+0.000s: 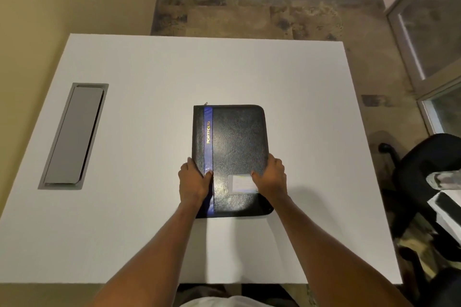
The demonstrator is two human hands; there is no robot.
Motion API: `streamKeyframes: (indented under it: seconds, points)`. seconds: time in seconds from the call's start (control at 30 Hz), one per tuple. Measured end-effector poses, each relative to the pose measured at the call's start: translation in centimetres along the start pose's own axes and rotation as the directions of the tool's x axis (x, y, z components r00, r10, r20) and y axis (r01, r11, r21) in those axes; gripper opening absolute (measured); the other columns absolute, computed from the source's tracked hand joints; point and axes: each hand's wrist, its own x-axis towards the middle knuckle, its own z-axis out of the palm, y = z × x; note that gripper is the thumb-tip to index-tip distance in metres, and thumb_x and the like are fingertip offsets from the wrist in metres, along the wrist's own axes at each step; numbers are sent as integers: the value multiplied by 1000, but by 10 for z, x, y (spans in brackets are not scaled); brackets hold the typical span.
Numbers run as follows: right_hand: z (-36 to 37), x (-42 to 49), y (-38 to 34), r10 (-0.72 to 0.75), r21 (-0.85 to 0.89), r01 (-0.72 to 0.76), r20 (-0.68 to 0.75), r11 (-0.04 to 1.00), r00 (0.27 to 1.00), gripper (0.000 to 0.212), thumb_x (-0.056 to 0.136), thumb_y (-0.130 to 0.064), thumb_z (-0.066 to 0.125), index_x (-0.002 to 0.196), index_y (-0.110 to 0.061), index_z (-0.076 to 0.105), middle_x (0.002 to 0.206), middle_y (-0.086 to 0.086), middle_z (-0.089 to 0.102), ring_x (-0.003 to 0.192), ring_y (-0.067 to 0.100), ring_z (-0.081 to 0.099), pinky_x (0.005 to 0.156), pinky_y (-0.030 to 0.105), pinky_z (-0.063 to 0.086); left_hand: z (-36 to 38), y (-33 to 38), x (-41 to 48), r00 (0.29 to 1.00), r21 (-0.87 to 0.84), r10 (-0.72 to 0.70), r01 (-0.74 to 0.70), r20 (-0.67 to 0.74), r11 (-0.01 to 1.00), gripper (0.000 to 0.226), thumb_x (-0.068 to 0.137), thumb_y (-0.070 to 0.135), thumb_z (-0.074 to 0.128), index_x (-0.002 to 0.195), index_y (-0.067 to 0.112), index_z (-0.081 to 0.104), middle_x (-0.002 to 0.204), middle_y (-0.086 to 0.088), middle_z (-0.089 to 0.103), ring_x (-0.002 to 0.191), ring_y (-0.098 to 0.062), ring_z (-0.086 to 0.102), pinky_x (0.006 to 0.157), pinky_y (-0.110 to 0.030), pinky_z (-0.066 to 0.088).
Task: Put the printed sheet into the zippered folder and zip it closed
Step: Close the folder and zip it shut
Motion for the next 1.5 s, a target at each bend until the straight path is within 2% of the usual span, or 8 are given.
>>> streamKeyframes:
  seconds: [0.17, 0.3, 0.4, 0.6, 0.77, 1.07, 1.23, 1.5]
  points:
    - [5, 17, 5, 100, 29, -101, 54, 994, 994, 64, 83, -29, 82, 130, 2, 53, 128, 24, 53, 123, 41, 52, 105, 46, 46, -1, -5, 23, 995, -67, -85, 88, 45, 994, 57, 80, 21, 89, 122, -2, 59, 125, -26, 58, 118, -44, 59, 104, -51, 50]
    - [2, 33, 0, 214, 72, -220, 85, 973, 973, 71, 75, -29, 89, 131, 1, 56, 129, 22, 57, 122, 40, 57, 103, 47, 51, -4, -2, 35, 984, -170, -165, 175, 67, 970, 74, 68, 7, 96, 131, 1, 59, 123, -21, 64, 110, -40, 68, 96, -52, 56]
    - [0, 37, -15, 290, 69, -297, 94, 952, 952, 69, 73, -26, 89, 129, -4, 55, 128, 17, 58, 120, 37, 59, 100, 49, 54, -6, -3, 41, 986, -145, -157, 163, 54, 976, 78, 68, 8, 97, 133, 1, 55, 127, -21, 62, 115, -40, 64, 100, -53, 53]
    - [4, 48, -64, 243, 5, -243, 24, 970, 970, 66, 75, -25, 88, 128, -8, 53, 129, 15, 55, 121, 34, 57, 98, 44, 51, -40, -11, 61, 989, -172, -148, 149, 18, 974, 79, 66, 11, 99, 131, 0, 56, 123, -19, 63, 111, -38, 65, 94, -48, 54]
    - [19, 61, -125, 196, 47, -196, 14, 979, 981, 65, 74, -24, 89, 127, -7, 54, 128, 14, 57, 121, 35, 58, 100, 46, 53, -93, -20, 100, 991, -205, -131, 120, -40, 971, 80, 65, 8, 99, 133, -1, 57, 118, -22, 67, 106, -39, 68, 93, -49, 55]
    - [64, 96, -222, 151, 92, -154, 33, 984, 988, 66, 75, -26, 87, 129, -7, 52, 131, 14, 54, 125, 33, 56, 104, 45, 51, -172, -43, 185, 991, -124, -105, 95, -77, 988, 83, 66, 11, 99, 135, -3, 57, 122, -25, 66, 110, -42, 67, 99, -52, 54]
    - [79, 115, -250, 170, 122, -175, 48, 977, 984, 56, 76, -23, 84, 121, -10, 53, 126, 10, 53, 120, 32, 57, 100, 49, 54, -190, -47, 227, 994, -117, -95, 87, -59, 989, 81, 64, 9, 100, 133, -4, 59, 117, -25, 70, 104, -40, 70, 95, -52, 57]
    - [104, 130, -268, 174, 118, -179, 51, 977, 983, 56, 81, -22, 81, 126, -8, 50, 132, 12, 50, 125, 33, 51, 105, 48, 48, -200, -60, 265, 995, -73, -95, 94, -12, 993, 81, 65, 9, 99, 134, -4, 59, 124, -24, 69, 111, -41, 68, 100, -52, 55]
